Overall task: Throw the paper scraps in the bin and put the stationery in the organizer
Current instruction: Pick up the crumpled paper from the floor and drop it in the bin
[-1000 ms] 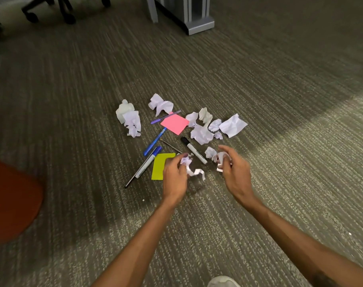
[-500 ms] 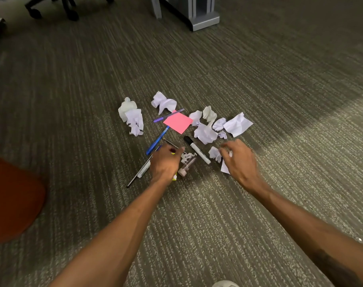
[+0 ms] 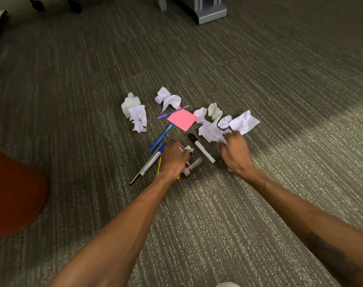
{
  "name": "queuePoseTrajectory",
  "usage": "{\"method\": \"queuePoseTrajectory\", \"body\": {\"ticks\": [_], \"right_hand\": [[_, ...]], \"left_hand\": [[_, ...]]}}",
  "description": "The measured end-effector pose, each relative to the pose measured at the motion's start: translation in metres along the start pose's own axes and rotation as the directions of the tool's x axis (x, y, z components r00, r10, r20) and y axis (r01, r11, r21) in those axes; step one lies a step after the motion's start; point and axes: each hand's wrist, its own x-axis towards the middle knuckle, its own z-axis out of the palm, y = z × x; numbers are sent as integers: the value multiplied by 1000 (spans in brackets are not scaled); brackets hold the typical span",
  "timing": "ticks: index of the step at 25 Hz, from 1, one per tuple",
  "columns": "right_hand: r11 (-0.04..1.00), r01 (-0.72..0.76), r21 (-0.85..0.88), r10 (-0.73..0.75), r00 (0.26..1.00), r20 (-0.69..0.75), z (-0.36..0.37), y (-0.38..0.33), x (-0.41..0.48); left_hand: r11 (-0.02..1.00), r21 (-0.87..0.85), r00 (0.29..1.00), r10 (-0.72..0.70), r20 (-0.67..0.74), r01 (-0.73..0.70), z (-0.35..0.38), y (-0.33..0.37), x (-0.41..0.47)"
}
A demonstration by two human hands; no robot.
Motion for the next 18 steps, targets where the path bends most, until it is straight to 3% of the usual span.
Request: {"method": "queuePoseTrajectory", "body": {"ticks": [2, 5, 7, 9, 10, 12, 14, 15, 18], "right_hand": [[954, -100, 282, 134, 986, -104, -12, 0, -5], [733, -153, 662, 276, 958, -84, -32, 9, -20], [688, -133, 714, 293, 950, -106, -40, 18, -29], [696, -151, 702, 304, 948, -98, -44, 25, -37], [717, -156, 680, 290, 953, -87, -44, 29, -41], [804, -154, 575, 242, 967, -80, -42, 38, -47], [875, -153, 460, 202, 978, -59, -39, 43, -51], [898, -160, 410, 189, 982, -31, -37, 44, -51], [988, -105, 111, 100, 994, 49, -25, 40, -50]], "left_hand": [[976, -217, 998, -41, -49, 29, 0, -2, 0], [818, -564, 991, -134, 0, 110, 2, 5, -1], [618, -746, 963, -244, 116, 247, 2, 13, 0], [457, -809, 909, -357, 214, 370, 0, 22, 0], [463, -794, 893, -397, 211, 394, -2, 28, -2], [657, -669, 918, -384, 101, 349, -1, 36, 0], [899, -405, 980, -195, -30, 166, 4, 41, 4], [962, -266, 996, -80, -43, 66, 8, 45, 8], [997, -25, 996, 80, 26, -79, 19, 54, 22]]}}
